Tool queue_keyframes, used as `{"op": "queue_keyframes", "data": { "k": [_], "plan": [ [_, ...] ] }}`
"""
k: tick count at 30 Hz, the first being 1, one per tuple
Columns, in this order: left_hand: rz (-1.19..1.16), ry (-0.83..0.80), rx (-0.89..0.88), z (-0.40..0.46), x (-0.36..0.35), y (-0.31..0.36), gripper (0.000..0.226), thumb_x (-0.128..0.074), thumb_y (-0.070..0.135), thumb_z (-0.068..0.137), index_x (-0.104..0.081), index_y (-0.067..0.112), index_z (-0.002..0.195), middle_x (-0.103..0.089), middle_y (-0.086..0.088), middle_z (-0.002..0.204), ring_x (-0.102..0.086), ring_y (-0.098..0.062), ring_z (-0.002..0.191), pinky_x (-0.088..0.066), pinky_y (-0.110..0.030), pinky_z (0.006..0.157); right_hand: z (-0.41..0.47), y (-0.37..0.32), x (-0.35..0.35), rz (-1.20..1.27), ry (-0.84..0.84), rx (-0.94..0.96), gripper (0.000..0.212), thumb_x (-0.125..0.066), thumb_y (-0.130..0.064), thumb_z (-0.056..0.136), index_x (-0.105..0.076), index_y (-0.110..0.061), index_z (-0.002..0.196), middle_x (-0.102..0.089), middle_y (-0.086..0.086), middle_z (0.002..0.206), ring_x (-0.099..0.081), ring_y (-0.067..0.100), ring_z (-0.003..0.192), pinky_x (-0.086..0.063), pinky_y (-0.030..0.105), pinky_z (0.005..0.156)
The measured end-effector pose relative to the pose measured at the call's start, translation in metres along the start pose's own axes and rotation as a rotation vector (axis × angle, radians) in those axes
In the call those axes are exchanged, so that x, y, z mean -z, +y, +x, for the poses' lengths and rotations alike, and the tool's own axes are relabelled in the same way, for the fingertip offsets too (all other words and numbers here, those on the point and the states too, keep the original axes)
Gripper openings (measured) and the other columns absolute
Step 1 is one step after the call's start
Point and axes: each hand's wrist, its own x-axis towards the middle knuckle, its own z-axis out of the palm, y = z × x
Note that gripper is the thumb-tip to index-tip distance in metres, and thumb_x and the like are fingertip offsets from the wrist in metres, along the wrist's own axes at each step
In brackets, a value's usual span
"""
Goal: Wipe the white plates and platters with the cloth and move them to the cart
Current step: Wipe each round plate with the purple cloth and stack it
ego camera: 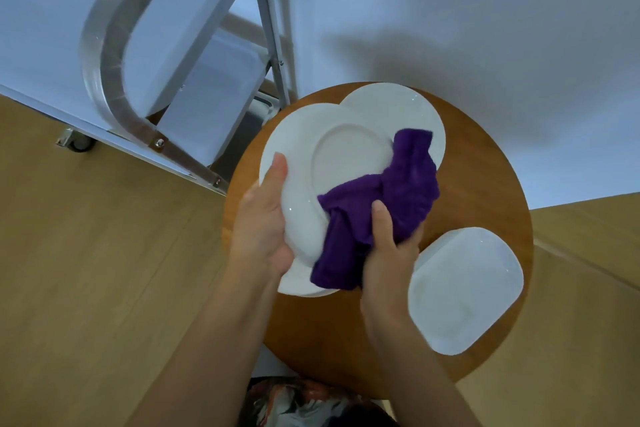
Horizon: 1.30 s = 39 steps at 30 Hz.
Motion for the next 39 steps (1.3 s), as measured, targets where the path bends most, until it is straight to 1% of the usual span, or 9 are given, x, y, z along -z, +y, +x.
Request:
{"op": "queue_keyframes", "data": {
  "k": [5,10,13,22,25,29,32,36,39],
  "plan": [
    [0.268,0.128,-0.132,-0.005,-0.002,-0.005,0.016,-0.056,0.049,0.084,-0.06,0.034,0.089,-0.072,0.014,0.076,-0.07,-0.015,0.076,-0.057,-0.03,0.059,0.004,0.001,-0.003,-0.023,-0.032,-0.191,0.055,-0.063,-0.039,0.085,-0.035,-0.037,0.132,-0.055,-0.009,0.121,-0.056,0.013,0.109,-0.049,0.038,0.096],
    [0.373,0.025,-0.172,-0.022,-0.007,-0.011,0.027,-0.056,0.061,0.062,-0.066,0.041,0.078,-0.072,0.014,0.082,-0.07,-0.017,0.083,-0.059,-0.038,0.072,0.034,-0.026,-0.004,-0.22,-0.066,0.034,0.069,-0.06,-0.045,0.086,-0.023,-0.039,0.144,-0.047,-0.01,0.134,-0.051,0.012,0.117,-0.049,0.04,0.097],
    [0.39,0.054,-0.238,-0.022,-0.012,-0.01,0.01,-0.055,0.058,0.073,-0.064,0.056,0.069,-0.069,0.021,0.077,-0.069,-0.013,0.079,-0.059,-0.035,0.069,0.03,-0.029,-0.019,-0.375,-0.135,0.139,0.062,-0.048,-0.047,0.093,-0.016,-0.038,0.145,-0.039,-0.008,0.143,-0.045,0.015,0.124,-0.045,0.043,0.101],
    [0.213,0.203,-0.254,-0.01,0.001,0.0,0.022,-0.059,0.047,0.085,-0.065,0.027,0.092,-0.073,0.007,0.079,-0.072,-0.015,0.075,-0.055,-0.025,0.056,-0.024,-0.019,-0.031,-0.453,-0.43,0.429,0.043,-0.047,-0.036,0.09,-0.034,-0.063,0.121,-0.041,-0.046,0.117,-0.049,-0.004,0.113,-0.048,0.023,0.095],
    [0.088,0.173,-0.192,-0.009,0.006,0.0,0.039,-0.061,0.054,0.073,-0.065,0.023,0.096,-0.073,-0.001,0.089,-0.07,-0.022,0.086,-0.056,-0.034,0.067,-0.037,0.007,-0.02,-0.569,-0.358,0.717,0.044,-0.047,-0.028,0.092,-0.033,-0.028,0.134,-0.049,-0.011,0.134,-0.048,0.013,0.124,-0.045,0.045,0.1],
    [-0.062,0.083,-0.04,-0.009,0.004,-0.006,0.055,-0.061,0.056,0.07,-0.059,0.022,0.113,-0.067,-0.012,0.114,-0.064,-0.033,0.105,-0.05,-0.053,0.091,-0.041,0.021,-0.013,-0.64,-0.181,0.775,0.045,-0.037,-0.04,0.098,-0.029,-0.023,0.139,-0.038,0.004,0.144,-0.035,0.028,0.134,-0.036,0.058,0.103],
    [-0.139,0.008,-0.042,-0.006,0.004,-0.003,0.069,-0.058,0.054,0.071,-0.052,0.02,0.13,-0.063,-0.012,0.124,-0.06,-0.034,0.112,-0.047,-0.055,0.094,-0.03,0.016,-0.008,-0.439,0.015,0.561,0.042,-0.039,-0.043,0.096,-0.034,-0.033,0.136,-0.041,0.001,0.143,-0.036,0.016,0.134,-0.036,0.05,0.106],
    [-0.173,-0.173,-0.102,-0.002,0.02,0.007,0.063,-0.048,0.049,0.084,-0.047,0.015,0.137,-0.059,-0.011,0.13,-0.059,-0.029,0.116,-0.054,-0.043,0.084,0.003,-0.004,0.015,-0.203,0.071,0.131,0.033,-0.049,-0.052,0.089,-0.039,-0.053,0.121,-0.052,-0.032,0.115,-0.048,-0.02,0.103,-0.042,0.025,0.099],
    [-0.085,-0.265,-0.043,0.0,0.034,0.01,0.063,-0.047,0.051,0.085,-0.045,0.016,0.138,-0.058,-0.011,0.132,-0.059,-0.029,0.117,-0.055,-0.04,0.081,0.03,-0.024,0.036,0.091,-0.121,-0.138,0.055,-0.072,-0.037,0.073,-0.053,-0.029,0.125,-0.067,-0.008,0.111,-0.064,0.007,0.1,-0.055,0.03,0.079]
  ]
}}
